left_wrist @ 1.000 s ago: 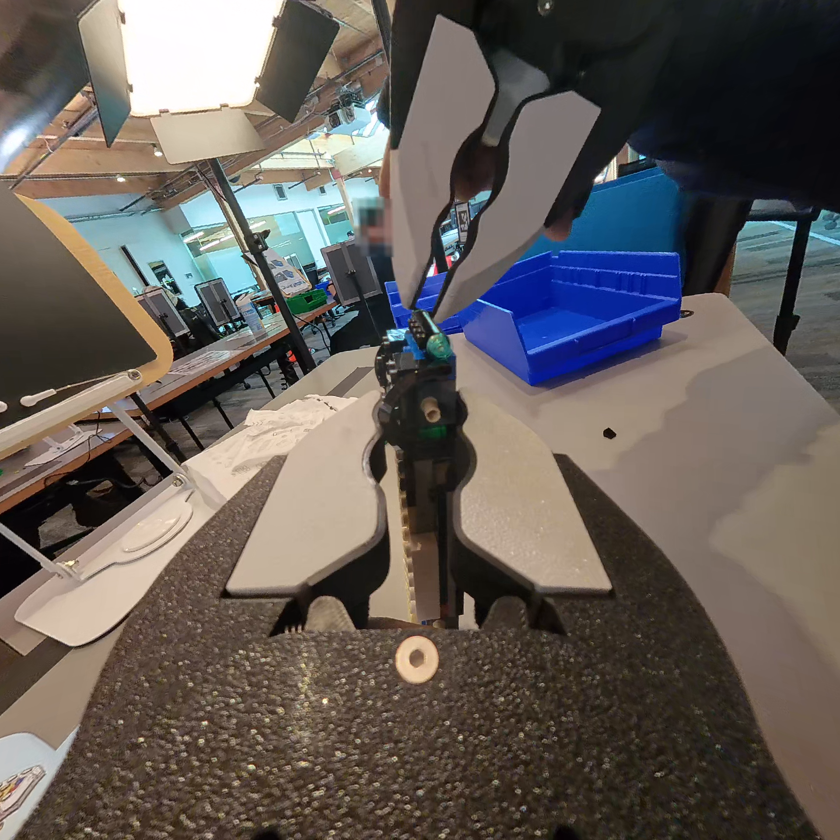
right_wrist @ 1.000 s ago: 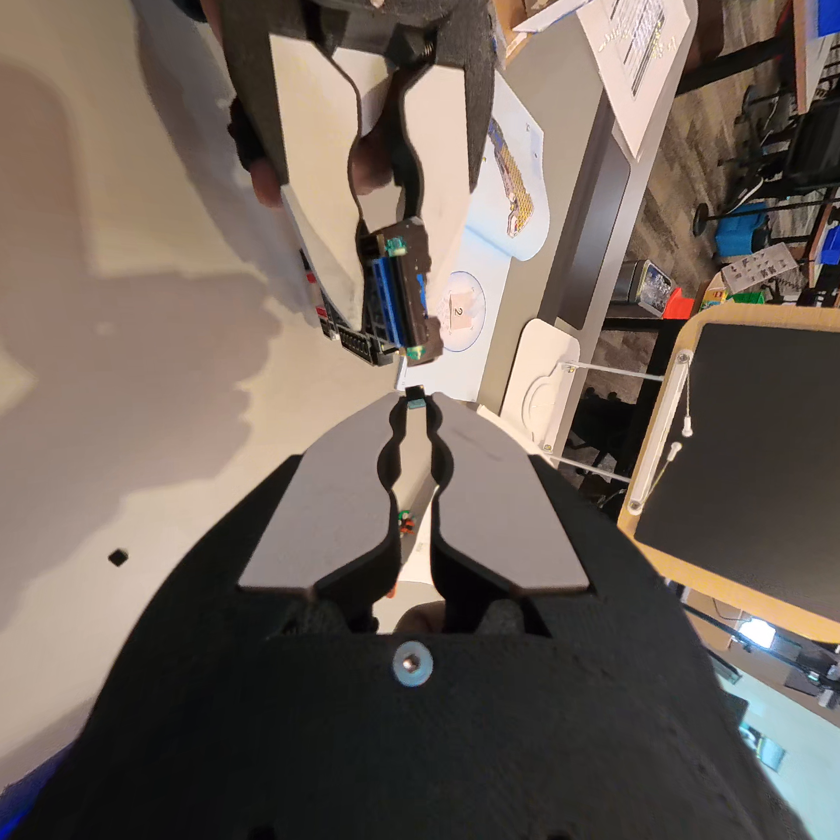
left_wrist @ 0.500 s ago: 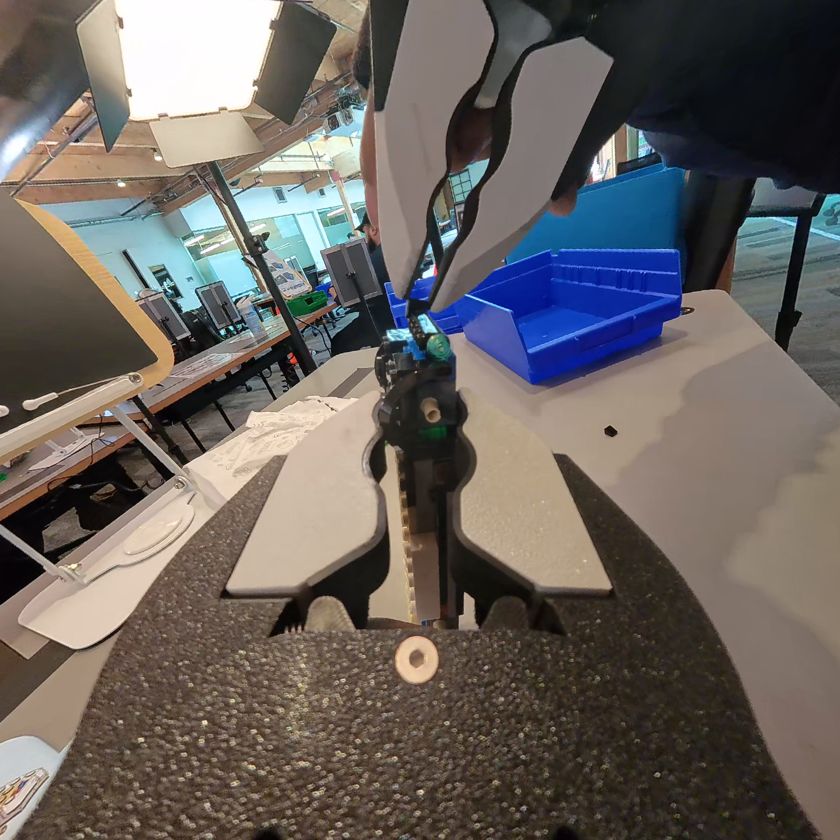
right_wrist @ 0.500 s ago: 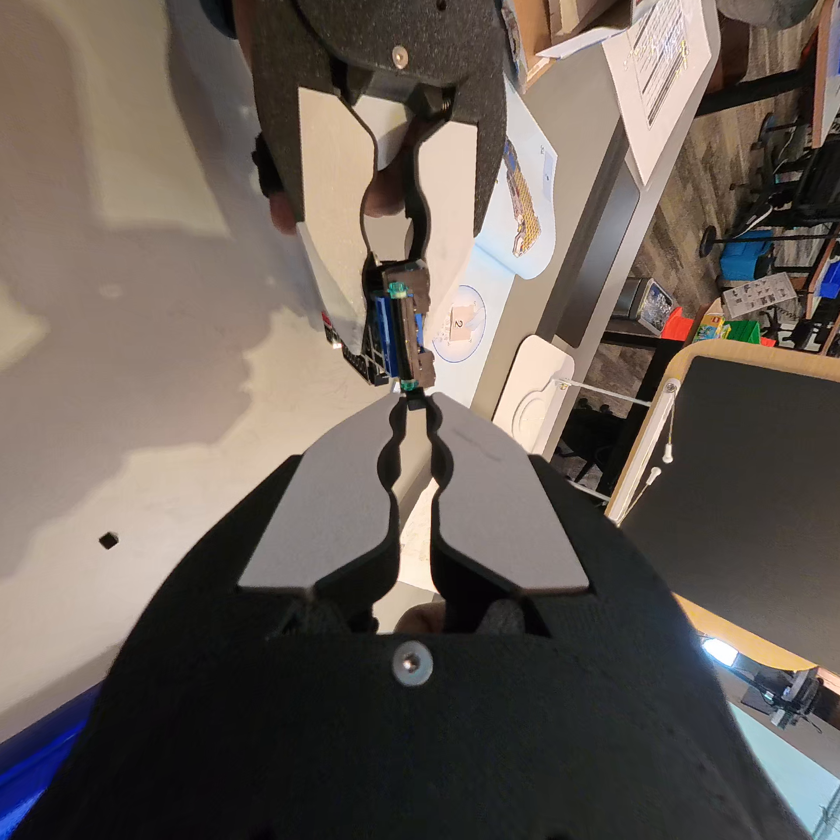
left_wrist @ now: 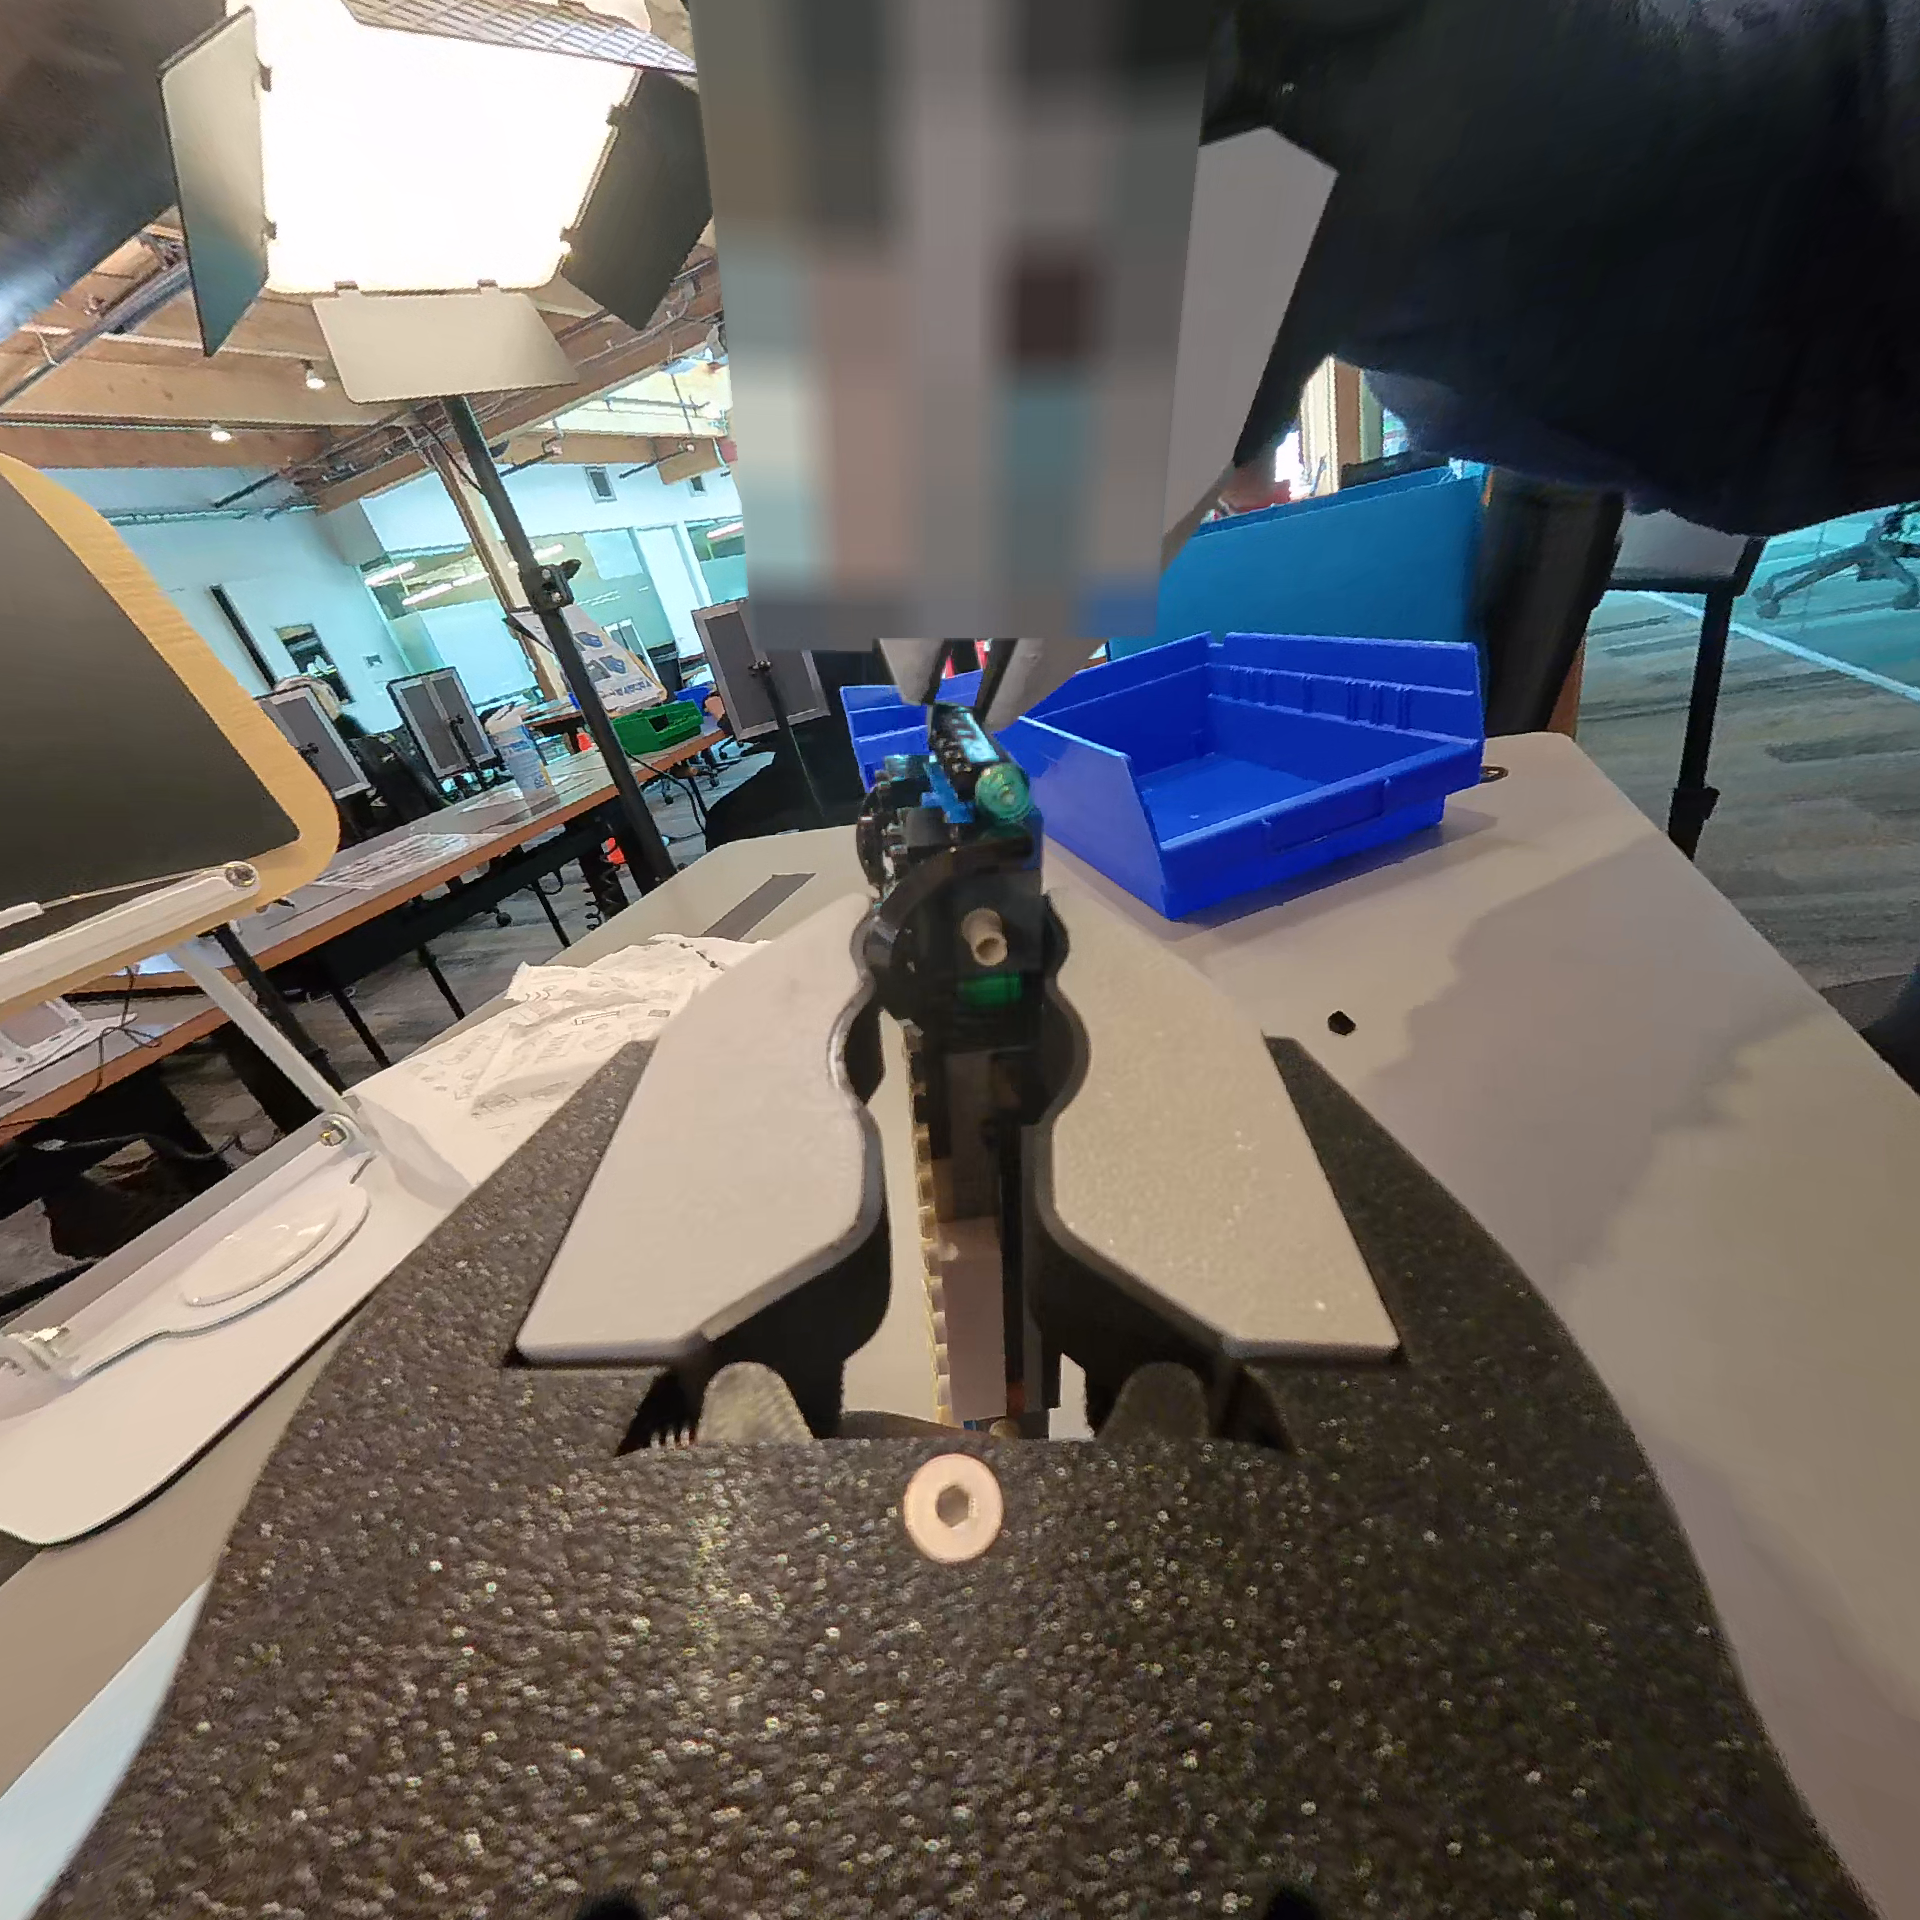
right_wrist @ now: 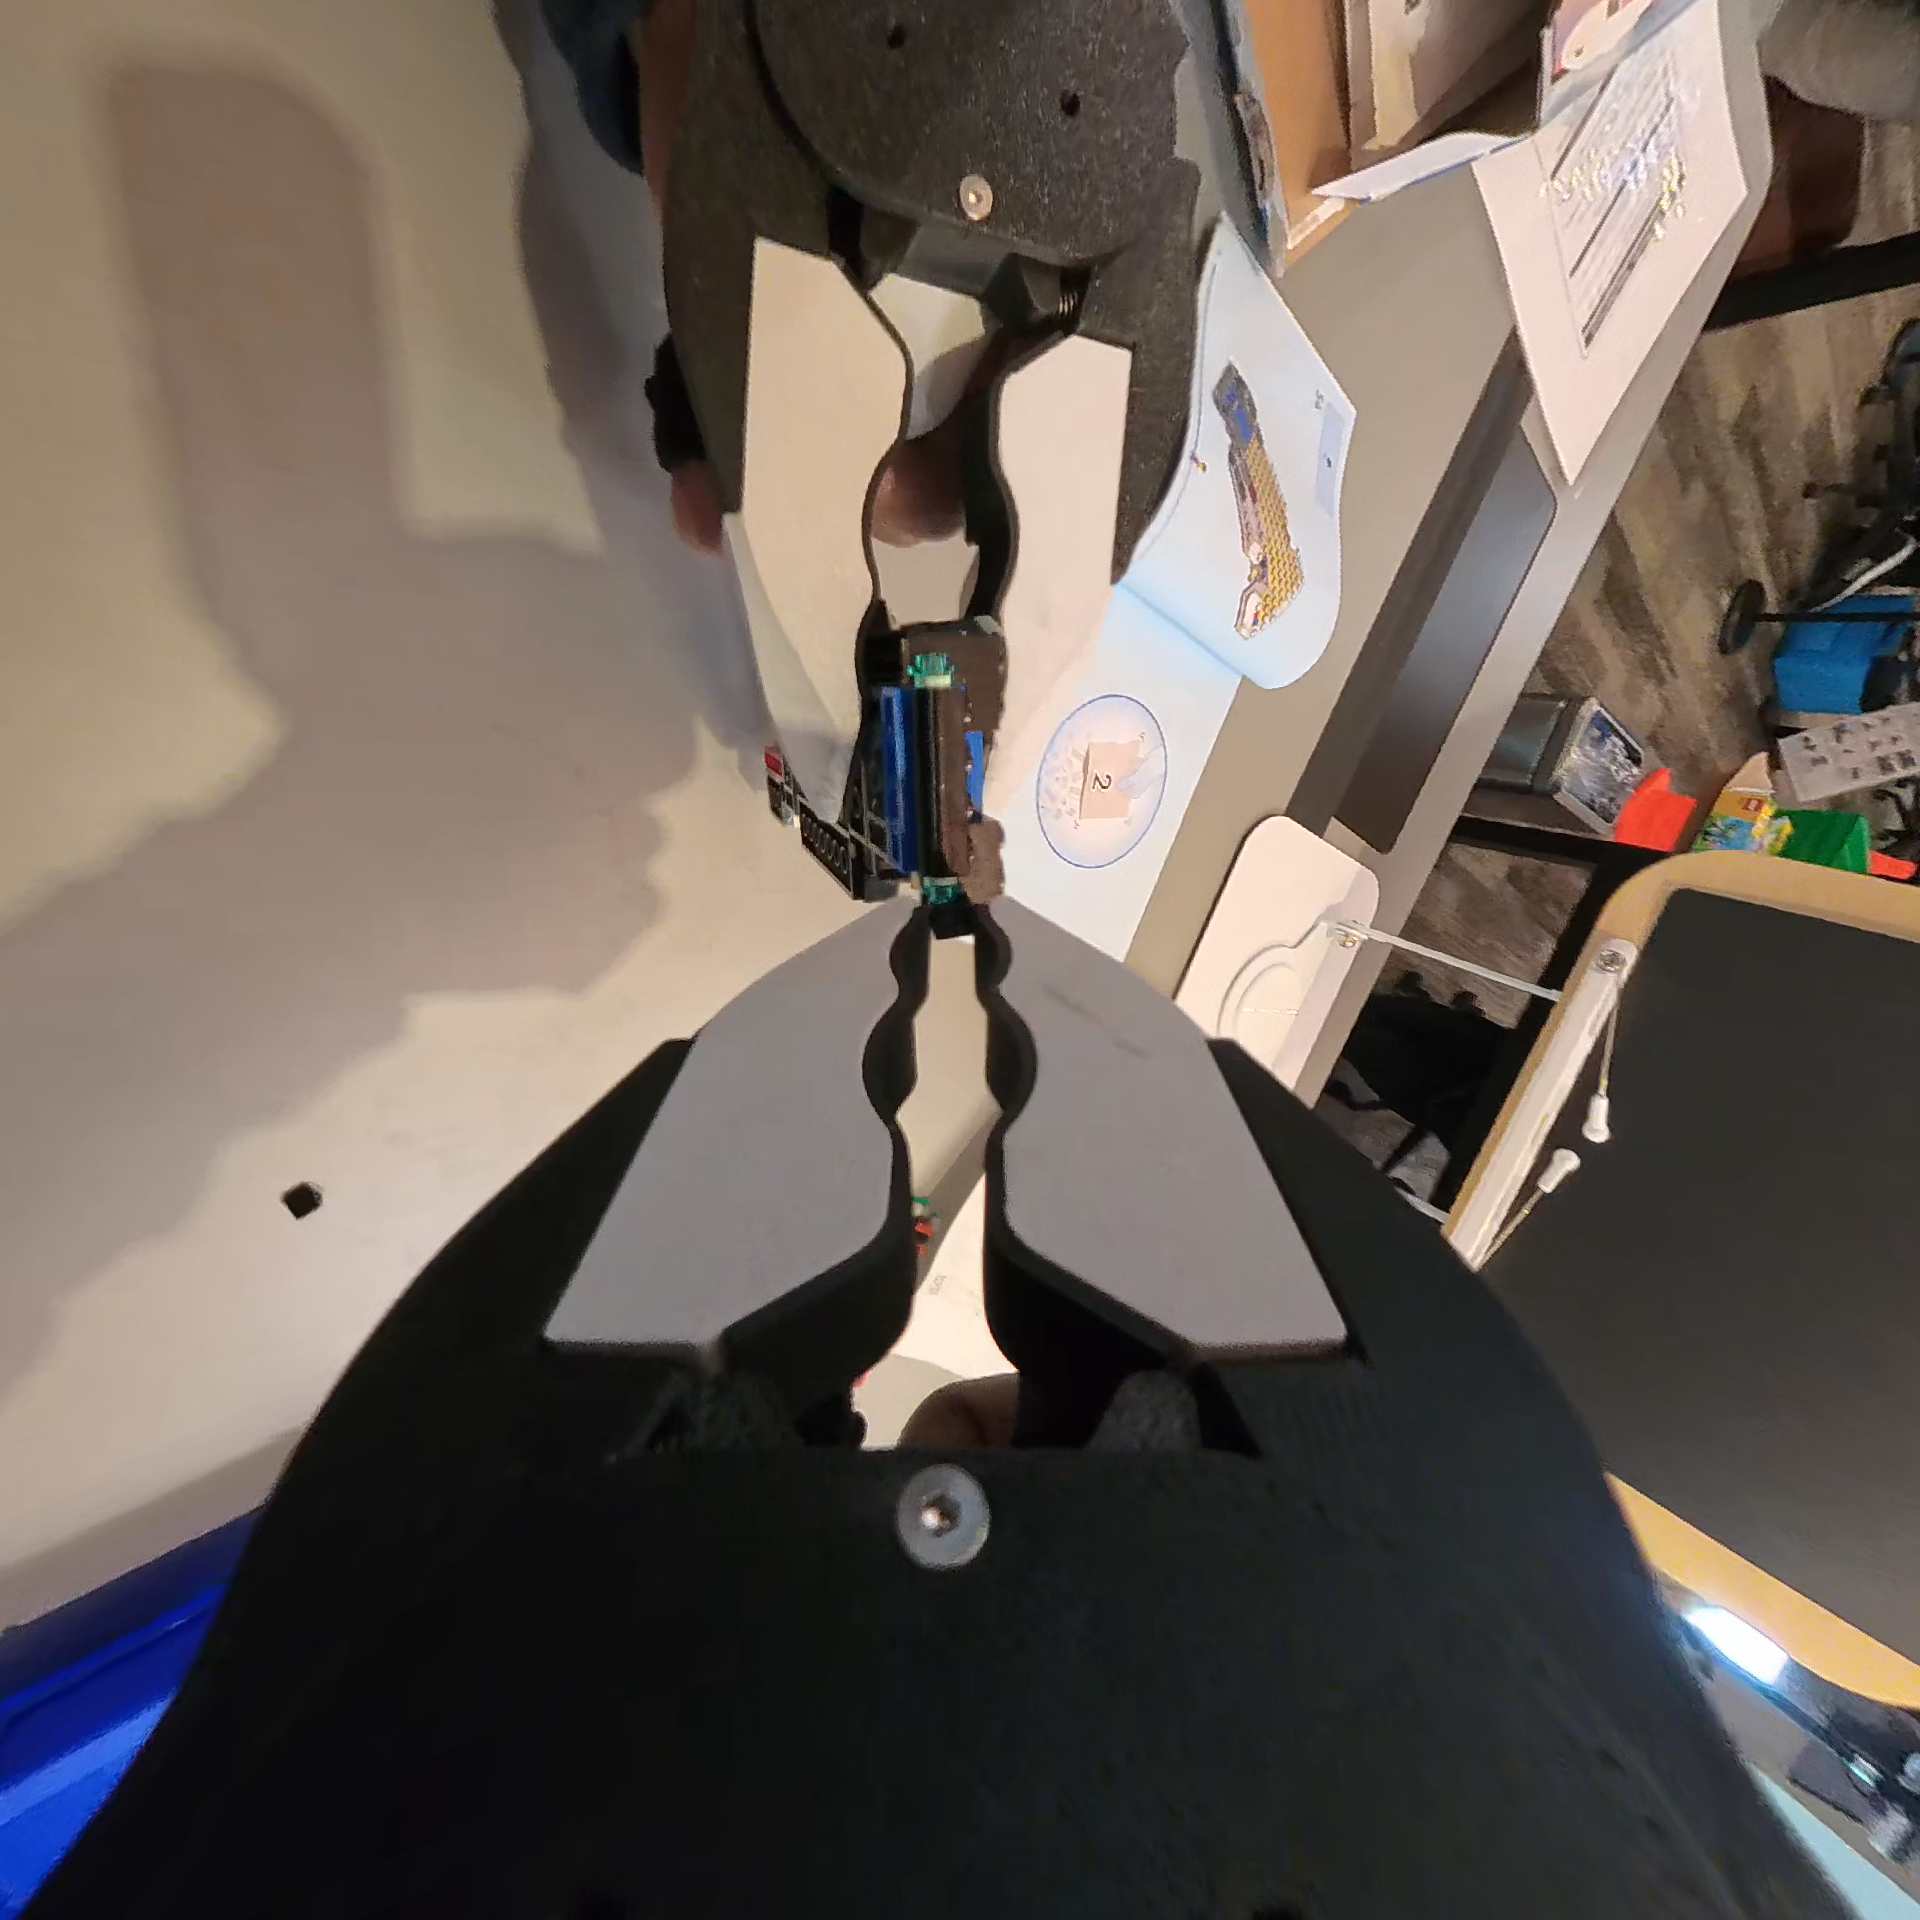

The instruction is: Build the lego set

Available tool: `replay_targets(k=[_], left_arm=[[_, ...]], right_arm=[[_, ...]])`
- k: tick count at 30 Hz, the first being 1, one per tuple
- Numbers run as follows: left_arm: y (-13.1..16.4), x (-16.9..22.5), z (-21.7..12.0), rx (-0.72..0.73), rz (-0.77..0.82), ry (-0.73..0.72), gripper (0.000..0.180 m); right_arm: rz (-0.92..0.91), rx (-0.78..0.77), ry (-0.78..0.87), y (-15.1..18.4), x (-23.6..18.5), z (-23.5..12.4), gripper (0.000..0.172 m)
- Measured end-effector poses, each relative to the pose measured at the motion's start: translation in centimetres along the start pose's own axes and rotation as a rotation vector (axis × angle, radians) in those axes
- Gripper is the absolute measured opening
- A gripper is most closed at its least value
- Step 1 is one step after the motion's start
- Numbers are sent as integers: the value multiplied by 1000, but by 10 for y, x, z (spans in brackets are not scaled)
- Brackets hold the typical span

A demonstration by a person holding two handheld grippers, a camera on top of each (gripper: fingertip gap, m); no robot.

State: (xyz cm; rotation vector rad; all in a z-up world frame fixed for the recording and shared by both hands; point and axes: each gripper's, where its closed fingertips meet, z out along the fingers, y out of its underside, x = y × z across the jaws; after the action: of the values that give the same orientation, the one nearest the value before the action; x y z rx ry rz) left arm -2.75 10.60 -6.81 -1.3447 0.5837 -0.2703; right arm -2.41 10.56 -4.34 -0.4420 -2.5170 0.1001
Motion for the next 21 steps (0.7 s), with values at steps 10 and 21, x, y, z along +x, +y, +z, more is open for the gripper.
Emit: replay_targets(k=[10, 21], left_arm=[[-4, 1, -3, 38, -56, 41, 26], [-7, -1, -6, 110, -263, 117, 26]], right_arm=[[61, 76, -83, -5, 0, -2, 8], [119, 129, -104, -10, 8, -1, 7]])
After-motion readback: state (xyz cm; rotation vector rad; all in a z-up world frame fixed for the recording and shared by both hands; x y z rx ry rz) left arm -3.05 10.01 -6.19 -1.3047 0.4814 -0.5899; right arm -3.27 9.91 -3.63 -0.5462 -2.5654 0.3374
